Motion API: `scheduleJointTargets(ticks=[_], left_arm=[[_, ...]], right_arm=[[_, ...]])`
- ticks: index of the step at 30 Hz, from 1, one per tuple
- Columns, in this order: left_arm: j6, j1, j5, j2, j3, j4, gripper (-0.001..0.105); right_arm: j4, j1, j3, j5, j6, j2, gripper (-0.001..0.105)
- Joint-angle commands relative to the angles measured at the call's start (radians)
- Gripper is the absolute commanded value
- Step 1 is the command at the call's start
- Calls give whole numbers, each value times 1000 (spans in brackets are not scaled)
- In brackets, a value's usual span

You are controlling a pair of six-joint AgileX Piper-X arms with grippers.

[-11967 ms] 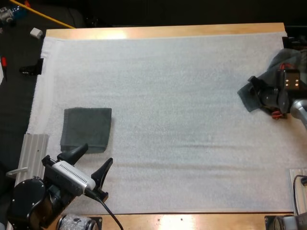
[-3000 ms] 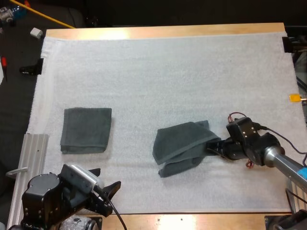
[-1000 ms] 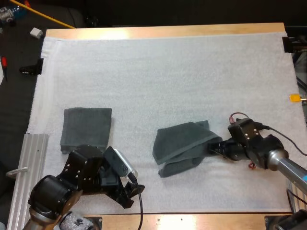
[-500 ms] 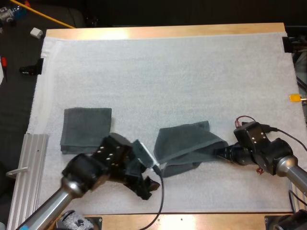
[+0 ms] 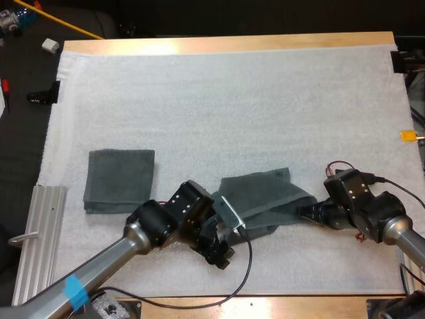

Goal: Pick towel from pile, fold and stack

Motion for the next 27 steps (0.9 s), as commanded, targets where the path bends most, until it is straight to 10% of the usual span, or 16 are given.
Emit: scheduleJointTargets(ticks=[1,19,27], left_arm=[[-16,-6,-16,64,1,-42,64],[-28,-16,-104,314,-2,-189,63],[-33,-18,-111,330,0,-190,38]], right_arm=[[12,-2,-3,14,-6,-3,0],[11,-2,-4,11,-4,-5,0],[14,-3,-4,11,-5,-4,0]])
